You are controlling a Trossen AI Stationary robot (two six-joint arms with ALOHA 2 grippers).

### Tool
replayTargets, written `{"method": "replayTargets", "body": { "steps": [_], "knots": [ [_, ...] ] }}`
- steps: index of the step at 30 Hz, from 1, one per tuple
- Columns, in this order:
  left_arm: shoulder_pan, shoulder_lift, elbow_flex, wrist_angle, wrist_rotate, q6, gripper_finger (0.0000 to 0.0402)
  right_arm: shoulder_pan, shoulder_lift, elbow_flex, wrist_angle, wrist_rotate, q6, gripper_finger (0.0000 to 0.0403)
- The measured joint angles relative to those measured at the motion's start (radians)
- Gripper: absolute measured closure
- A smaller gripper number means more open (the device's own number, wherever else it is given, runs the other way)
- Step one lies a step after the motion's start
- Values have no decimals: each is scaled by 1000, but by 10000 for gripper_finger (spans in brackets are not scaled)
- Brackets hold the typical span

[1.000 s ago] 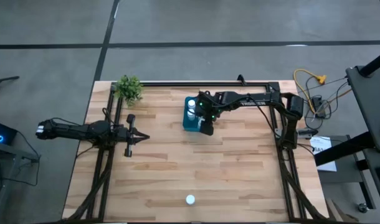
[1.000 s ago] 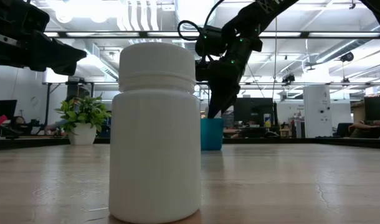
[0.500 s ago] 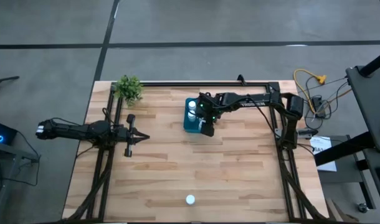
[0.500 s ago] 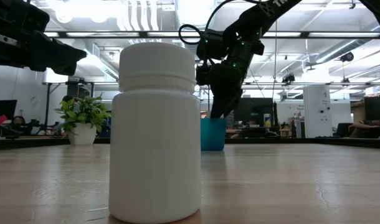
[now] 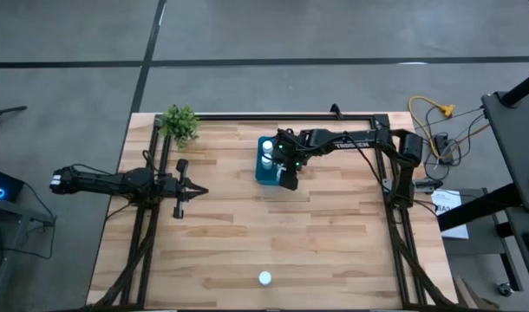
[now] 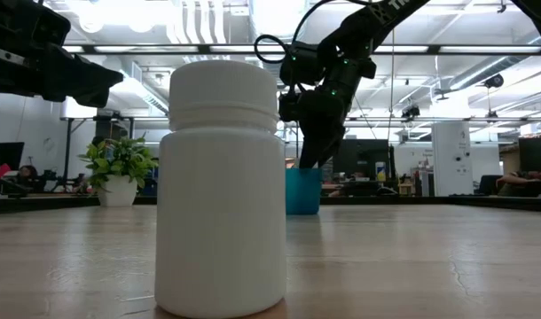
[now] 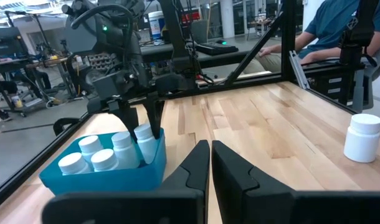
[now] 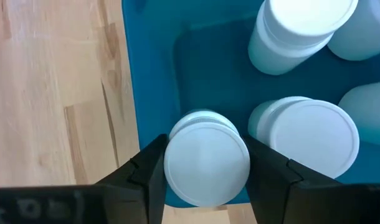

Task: Pick and place pill bottles into a basket
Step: Put the top white pill bottle into the blue bin

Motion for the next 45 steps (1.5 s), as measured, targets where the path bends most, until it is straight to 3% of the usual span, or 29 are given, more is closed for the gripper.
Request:
{"method": "replayTargets", "body": {
  "steps": [17,45],
  "knots": [
    [0,0,0,1,0,0,401,0,0,-9,-1,-41,5,248],
    [0,0,0,1,0,0,401,0,1,-13,28,-25,26,248]
  ]
}}
